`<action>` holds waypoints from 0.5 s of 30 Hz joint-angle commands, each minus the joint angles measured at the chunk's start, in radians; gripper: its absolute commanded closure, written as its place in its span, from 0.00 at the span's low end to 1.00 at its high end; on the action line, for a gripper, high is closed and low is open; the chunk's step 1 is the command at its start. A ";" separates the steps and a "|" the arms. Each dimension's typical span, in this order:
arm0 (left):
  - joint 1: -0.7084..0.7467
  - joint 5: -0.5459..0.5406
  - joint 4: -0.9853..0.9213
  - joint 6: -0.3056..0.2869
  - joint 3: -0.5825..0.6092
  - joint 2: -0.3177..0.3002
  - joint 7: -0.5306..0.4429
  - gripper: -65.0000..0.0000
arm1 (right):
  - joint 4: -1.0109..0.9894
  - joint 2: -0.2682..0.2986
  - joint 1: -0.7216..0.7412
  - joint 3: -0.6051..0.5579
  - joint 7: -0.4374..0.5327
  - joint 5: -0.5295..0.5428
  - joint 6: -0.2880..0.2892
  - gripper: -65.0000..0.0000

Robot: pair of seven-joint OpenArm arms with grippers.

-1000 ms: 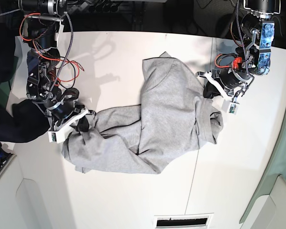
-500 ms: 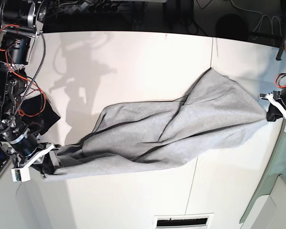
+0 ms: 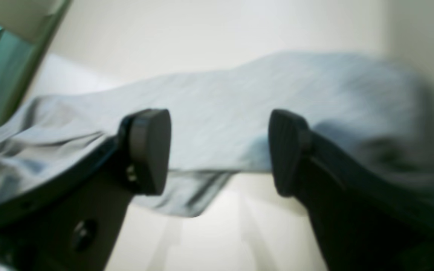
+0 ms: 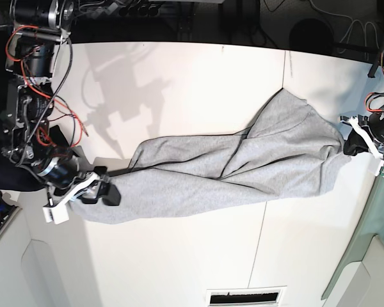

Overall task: Layout the t-shirt on the table in an organized manner, then fold the t-shirt properly
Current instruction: 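Lift the shirt and pull the grippers apart to stretch it out, then lay the stretched shirt flat and release it from both grippers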

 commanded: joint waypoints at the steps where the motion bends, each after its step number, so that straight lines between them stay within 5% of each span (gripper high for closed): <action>1: -0.013 -0.011 0.010 -0.003 -0.010 -0.023 -0.017 0.99 | 0.018 -0.017 -0.010 0.001 0.012 0.014 0.018 0.38; 5: -0.013 -0.047 0.011 -0.019 -0.010 -0.024 0.059 0.64 | 0.018 -0.097 -0.105 0.001 0.018 0.009 0.018 0.38; 8: -0.009 -0.133 0.011 -0.101 -0.015 -0.024 0.084 0.63 | 0.018 -0.139 -0.169 0.001 0.084 -0.053 0.018 0.38; 11: 0.016 -0.183 0.011 -0.108 -0.030 -0.023 0.084 0.63 | 0.017 -0.158 -0.225 0.001 0.194 -0.146 0.015 0.38; 15: 0.056 -0.183 0.011 -0.109 -0.030 -0.012 0.084 0.63 | 0.009 -0.159 -0.246 0.001 0.271 -0.192 -0.063 0.38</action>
